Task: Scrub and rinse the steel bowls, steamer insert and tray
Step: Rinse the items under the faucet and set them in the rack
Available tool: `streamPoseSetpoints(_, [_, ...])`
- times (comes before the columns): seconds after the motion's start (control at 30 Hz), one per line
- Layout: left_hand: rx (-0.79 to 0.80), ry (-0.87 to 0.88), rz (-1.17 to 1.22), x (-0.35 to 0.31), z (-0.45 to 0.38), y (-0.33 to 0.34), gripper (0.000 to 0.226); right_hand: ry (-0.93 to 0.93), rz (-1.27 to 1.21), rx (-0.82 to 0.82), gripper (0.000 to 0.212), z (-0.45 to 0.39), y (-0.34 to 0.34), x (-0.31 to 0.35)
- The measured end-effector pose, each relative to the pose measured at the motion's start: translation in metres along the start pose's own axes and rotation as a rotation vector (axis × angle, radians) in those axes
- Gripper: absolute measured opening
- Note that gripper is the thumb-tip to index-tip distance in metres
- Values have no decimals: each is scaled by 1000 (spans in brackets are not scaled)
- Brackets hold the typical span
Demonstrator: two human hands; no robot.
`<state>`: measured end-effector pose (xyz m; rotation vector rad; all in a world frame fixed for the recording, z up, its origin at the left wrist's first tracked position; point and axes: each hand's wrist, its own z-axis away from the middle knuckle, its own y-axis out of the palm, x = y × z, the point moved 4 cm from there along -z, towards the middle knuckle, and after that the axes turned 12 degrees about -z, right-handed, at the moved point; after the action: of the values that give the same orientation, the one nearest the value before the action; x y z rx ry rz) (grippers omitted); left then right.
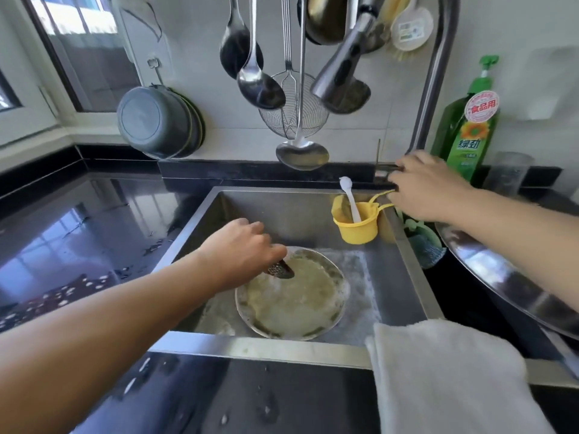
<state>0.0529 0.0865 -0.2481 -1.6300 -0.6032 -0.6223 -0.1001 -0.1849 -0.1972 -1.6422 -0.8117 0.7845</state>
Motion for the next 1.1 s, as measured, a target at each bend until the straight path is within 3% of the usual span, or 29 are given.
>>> streamPoseSetpoints(0.1, [118, -87, -48, -3, -4, -13, 20, 74, 8, 79, 46, 45, -8, -31])
streamPoseSetpoints(0.23, [118, -360, 186, 0, -17, -45, 18, 164, -103, 53, 54, 101, -31, -52])
streamPoseSetpoints(0.33, [111, -643, 696, 4, -31, -69, 7, 178, -191, 69, 71, 144, -19, -45])
streamPoseSetpoints(0.43, [48, -901, 1285, -3, -51, -93, 6, 172, -100, 122, 93, 172, 5, -32])
streamPoseSetpoints(0.53, [56, -1110, 1881, -26, -68, -113, 8, 191, -61, 30, 93, 180, 5, -44])
streamPoseSetpoints(0.6, [95, -1121, 2070, -44, -80, -121, 14, 247, -121, -87, 83, 179, -11, -67])
streamPoseSetpoints(0.73, [156, -1061, 2237, -80, -103, -131, 21, 458, -338, -188, 57, 179, -46, -124])
streamPoseSetpoints(0.93, [190, -1032, 2349, -133, -150, -149, 20, 514, -424, -172, 37, 191, -65, -157])
streamPoseSetpoints(1.0, [139, -1092, 2342, -148, -162, -153, 15, 514, -431, -177, 36, 194, -64, -159])
streamPoseSetpoints(1.1, [-69, -1264, 2210, -152, -162, -143, 16, 514, -434, -202, 36, 194, -59, -161])
